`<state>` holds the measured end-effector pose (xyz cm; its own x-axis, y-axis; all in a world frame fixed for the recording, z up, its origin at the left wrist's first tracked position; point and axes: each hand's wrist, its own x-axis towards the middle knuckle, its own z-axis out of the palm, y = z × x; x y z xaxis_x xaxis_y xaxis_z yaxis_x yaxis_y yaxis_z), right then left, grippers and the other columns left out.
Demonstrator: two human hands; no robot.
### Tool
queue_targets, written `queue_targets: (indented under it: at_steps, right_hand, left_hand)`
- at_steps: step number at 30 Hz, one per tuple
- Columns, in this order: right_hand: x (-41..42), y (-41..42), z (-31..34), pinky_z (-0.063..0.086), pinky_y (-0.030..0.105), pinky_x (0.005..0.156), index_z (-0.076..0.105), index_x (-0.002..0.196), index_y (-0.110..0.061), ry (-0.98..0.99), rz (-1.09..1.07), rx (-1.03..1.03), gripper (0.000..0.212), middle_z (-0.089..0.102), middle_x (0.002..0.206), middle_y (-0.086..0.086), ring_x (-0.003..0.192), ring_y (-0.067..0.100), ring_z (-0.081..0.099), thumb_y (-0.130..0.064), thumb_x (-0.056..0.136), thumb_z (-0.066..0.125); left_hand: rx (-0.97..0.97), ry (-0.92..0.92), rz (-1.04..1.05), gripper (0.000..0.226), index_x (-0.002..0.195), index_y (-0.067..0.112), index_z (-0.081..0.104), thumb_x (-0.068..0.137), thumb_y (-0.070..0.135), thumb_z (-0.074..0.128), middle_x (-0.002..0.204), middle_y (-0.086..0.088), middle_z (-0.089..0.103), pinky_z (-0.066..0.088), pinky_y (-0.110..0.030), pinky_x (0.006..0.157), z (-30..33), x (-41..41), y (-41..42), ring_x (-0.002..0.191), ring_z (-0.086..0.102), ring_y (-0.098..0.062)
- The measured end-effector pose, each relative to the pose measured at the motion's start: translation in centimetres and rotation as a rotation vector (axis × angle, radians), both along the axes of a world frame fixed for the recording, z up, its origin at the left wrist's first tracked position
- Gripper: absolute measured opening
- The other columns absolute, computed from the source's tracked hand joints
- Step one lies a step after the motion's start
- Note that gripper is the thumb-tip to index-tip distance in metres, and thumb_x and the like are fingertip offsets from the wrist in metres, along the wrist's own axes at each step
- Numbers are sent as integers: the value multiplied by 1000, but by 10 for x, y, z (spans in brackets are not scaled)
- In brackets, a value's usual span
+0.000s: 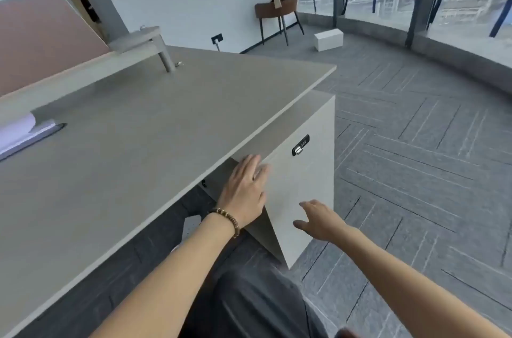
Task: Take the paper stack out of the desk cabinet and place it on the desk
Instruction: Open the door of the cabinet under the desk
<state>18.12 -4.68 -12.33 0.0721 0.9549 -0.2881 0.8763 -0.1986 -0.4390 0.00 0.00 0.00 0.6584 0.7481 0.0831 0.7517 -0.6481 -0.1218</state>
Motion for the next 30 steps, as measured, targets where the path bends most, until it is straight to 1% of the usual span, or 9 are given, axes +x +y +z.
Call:
queue_targets:
  at_steps: [4,7,9,11,15,19,24,27,30]
  right_hand:
    - [-8,19,-19,44,44,104,39,146,-7,81,-77,-11,68,50,142,17,128,36,52,-48,93,54]
    - [-19,31,-34,45,45,104,29,150,-7,194,-153,10,76,47,144,19,129,37,50,-47,92,58]
    - [-24,36,-39,46,44,99,23,151,-8,258,-205,56,82,47,142,19,126,38,52,-45,89,62]
    - [-31,40,-43,45,42,100,13,154,-9,332,-253,102,95,42,146,19,129,37,50,-44,85,68]
    - [-45,43,-51,36,40,113,-4,157,-9,506,-340,167,120,21,160,15,146,32,31,-46,75,76]
    - [-48,43,-61,27,37,118,-4,158,-13,648,-397,223,122,8,164,9,152,27,18,-43,72,78]
    - [-59,43,-66,15,39,123,-14,157,-19,797,-411,228,137,-11,165,5,155,22,-4,-58,64,79]
    - [-70,51,-63,16,42,124,-15,156,-20,802,-487,254,141,-11,165,8,155,23,-5,-59,61,81]
    - [-74,53,-59,21,42,123,-9,156,-16,670,-541,327,135,1,164,15,154,29,6,-55,62,80]
  left_hand:
    - [91,6,-36,80,156,17,22,88,23,64,162,-22,22,16,-45,124,-10,-5,22,152,21,-35]
    - [72,25,-42,93,159,20,6,88,32,66,166,-20,7,1,-39,123,-13,-4,33,155,5,-33]
    - [94,37,-64,97,159,18,2,88,37,66,166,-18,3,-6,-36,121,-11,0,41,155,1,-31]
    - [117,65,-88,101,159,16,3,85,41,68,166,-18,6,-6,-37,121,-10,6,47,155,3,-31]
    - [170,123,-146,111,159,18,6,77,46,76,166,-17,13,4,-43,124,-10,19,58,154,10,-35]
    - [161,170,-138,116,158,26,7,71,43,82,166,-16,12,15,-47,124,-16,23,60,153,13,-39]
    - [190,174,-115,118,158,21,17,64,40,88,165,-15,20,14,-43,120,-18,23,60,151,21,-39]
    - [195,185,-98,118,157,20,21,62,39,89,164,-15,22,14,-42,119,-17,25,59,150,23,-38]
    - [177,198,-71,117,158,22,17,66,39,86,166,-13,17,13,-41,120,-15,28,55,152,19,-36]
